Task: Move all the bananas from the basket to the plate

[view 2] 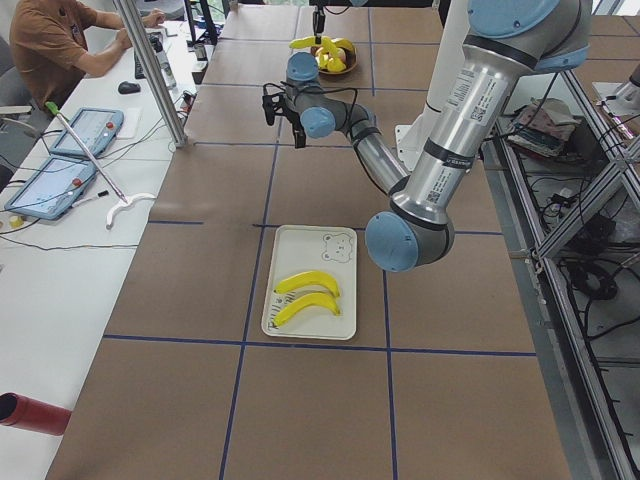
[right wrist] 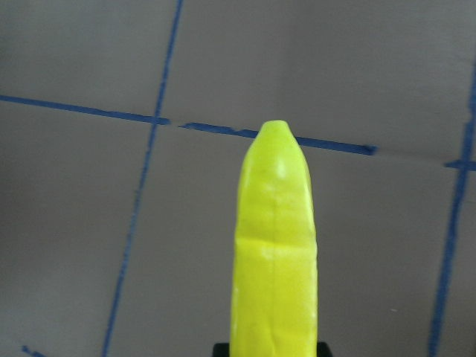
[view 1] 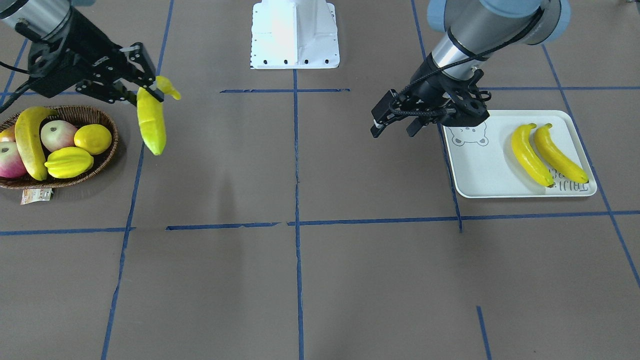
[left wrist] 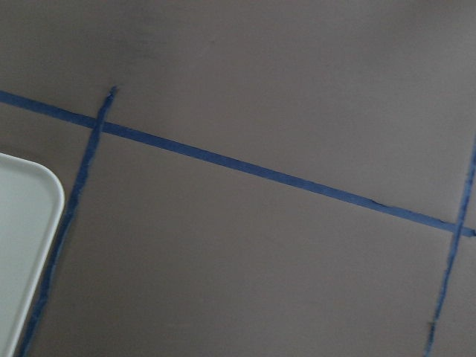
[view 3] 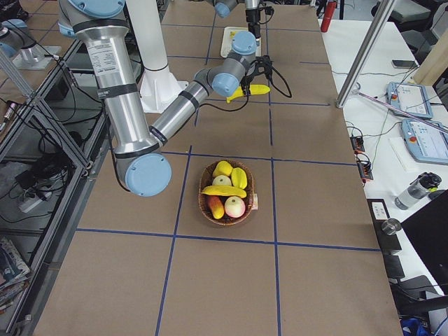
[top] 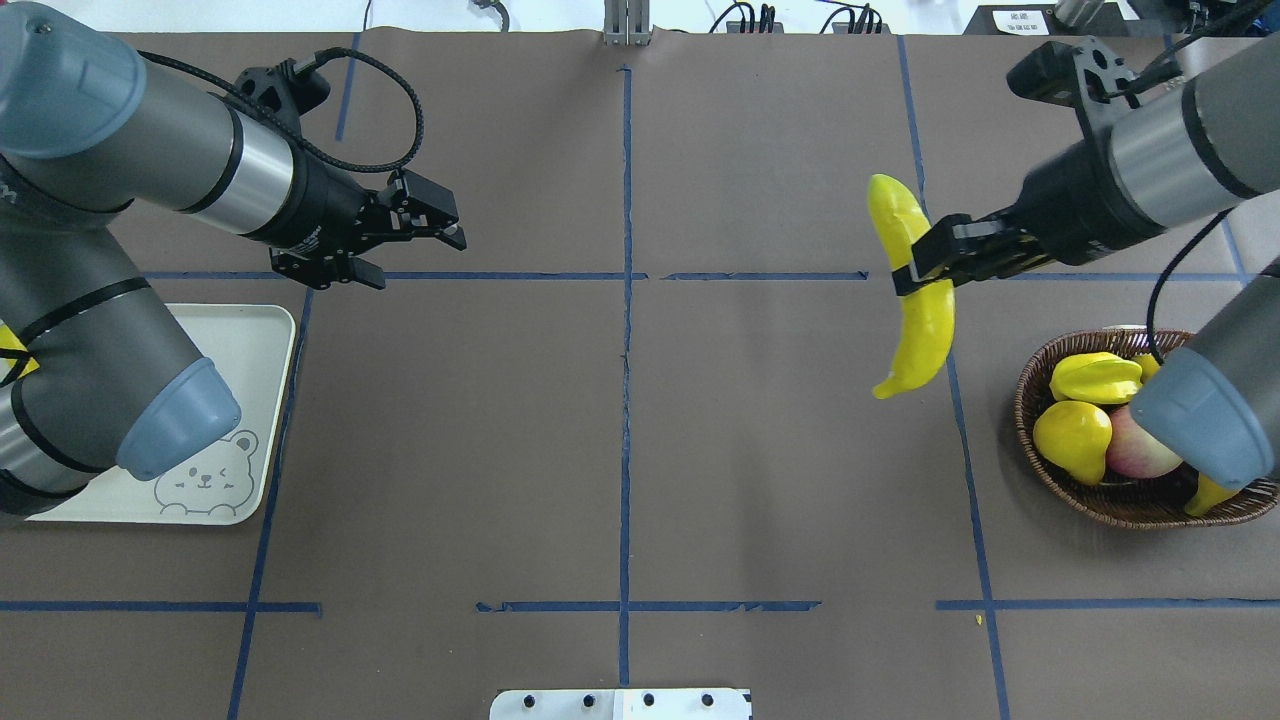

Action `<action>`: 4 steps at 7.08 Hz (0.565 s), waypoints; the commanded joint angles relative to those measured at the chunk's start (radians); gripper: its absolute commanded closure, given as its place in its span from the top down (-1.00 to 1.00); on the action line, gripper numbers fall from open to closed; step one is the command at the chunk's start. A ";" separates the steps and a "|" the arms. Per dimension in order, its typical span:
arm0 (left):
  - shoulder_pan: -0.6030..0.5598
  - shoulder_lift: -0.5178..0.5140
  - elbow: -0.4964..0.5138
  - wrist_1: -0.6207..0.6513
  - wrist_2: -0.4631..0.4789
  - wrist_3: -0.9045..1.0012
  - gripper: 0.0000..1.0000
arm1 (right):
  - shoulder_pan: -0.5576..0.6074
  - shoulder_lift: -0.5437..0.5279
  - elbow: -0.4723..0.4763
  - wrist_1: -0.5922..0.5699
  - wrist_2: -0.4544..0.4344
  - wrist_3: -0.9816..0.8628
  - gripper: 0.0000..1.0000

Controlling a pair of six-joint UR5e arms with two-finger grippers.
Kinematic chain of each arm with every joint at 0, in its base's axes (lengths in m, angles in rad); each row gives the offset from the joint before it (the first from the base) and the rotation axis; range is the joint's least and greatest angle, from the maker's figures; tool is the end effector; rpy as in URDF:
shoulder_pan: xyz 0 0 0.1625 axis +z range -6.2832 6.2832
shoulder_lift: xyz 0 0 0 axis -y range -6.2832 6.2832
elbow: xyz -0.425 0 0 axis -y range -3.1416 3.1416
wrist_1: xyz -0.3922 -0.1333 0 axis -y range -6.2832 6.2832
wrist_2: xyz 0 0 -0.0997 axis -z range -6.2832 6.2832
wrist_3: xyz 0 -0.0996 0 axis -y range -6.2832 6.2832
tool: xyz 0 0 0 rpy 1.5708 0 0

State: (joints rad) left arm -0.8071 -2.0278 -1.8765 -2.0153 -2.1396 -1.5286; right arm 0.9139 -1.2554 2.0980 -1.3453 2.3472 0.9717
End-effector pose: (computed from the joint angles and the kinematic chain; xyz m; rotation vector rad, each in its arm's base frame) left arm 0.3470 -0.4776 0.2096 0.0301 1.2725 -0.3165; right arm -0.2570 -0.4372 0.2207 0.1843 -1.2071 -0.1394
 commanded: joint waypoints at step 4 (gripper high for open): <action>0.166 -0.101 0.094 -0.479 0.187 -0.429 0.99 | -0.246 0.143 -0.004 0.158 -0.244 0.268 -0.98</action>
State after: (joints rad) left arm -0.6901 -2.0944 -1.7856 -2.4673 -2.0090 -1.9000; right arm 0.7186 -1.1178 2.0939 -1.2391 2.1606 1.1937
